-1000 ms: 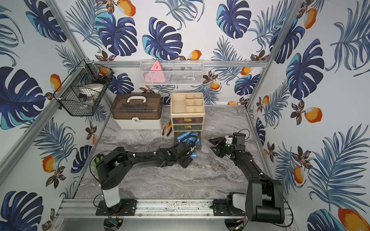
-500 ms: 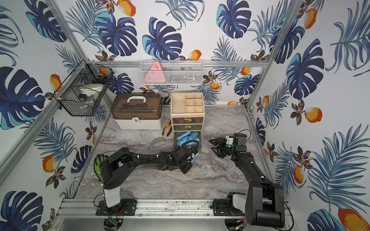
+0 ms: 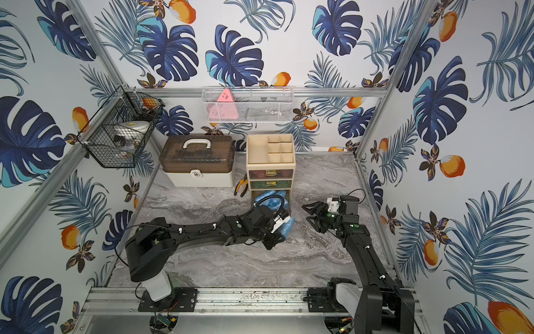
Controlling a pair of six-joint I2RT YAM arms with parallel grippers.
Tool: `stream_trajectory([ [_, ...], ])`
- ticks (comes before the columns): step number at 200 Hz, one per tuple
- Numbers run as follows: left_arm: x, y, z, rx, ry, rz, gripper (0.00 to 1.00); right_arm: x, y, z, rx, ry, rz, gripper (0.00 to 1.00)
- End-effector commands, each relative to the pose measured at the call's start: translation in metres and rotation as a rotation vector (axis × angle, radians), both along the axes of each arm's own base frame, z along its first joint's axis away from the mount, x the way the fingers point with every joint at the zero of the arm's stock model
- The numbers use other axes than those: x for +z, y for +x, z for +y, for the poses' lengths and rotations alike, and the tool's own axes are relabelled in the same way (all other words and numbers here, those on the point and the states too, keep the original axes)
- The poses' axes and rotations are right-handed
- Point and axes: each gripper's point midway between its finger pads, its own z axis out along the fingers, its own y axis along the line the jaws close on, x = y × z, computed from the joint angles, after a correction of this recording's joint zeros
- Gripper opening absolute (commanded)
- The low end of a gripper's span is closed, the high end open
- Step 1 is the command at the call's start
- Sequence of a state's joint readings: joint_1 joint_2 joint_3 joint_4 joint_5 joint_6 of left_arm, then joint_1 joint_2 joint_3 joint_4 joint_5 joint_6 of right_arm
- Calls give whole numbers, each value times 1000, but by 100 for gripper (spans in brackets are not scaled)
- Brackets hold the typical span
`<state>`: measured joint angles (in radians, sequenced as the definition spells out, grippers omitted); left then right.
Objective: Sort the rolls of trash bags by color and place them into the drawer
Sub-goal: Place the roll of trash bags in the drawer.
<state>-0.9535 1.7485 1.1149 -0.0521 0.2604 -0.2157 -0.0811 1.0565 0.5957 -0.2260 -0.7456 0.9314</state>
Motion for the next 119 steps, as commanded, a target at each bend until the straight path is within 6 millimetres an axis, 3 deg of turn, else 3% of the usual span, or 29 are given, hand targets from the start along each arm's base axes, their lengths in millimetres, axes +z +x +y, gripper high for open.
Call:
stream_trajectory([
  [1,32,-3,-13,-24,-102,39,14,6,-8,1,21,-18,-19,69],
  [32,58,0,-20,-38,-167,74,15,23,-13,7,40,1,-65,76],
  [65,75,1,-26,-51,-211,90,15,30,-19,16,64,21,-79,77],
  [119,84,1,-26,-51,-220,94,17,42,-20,36,103,63,-106,57],
])
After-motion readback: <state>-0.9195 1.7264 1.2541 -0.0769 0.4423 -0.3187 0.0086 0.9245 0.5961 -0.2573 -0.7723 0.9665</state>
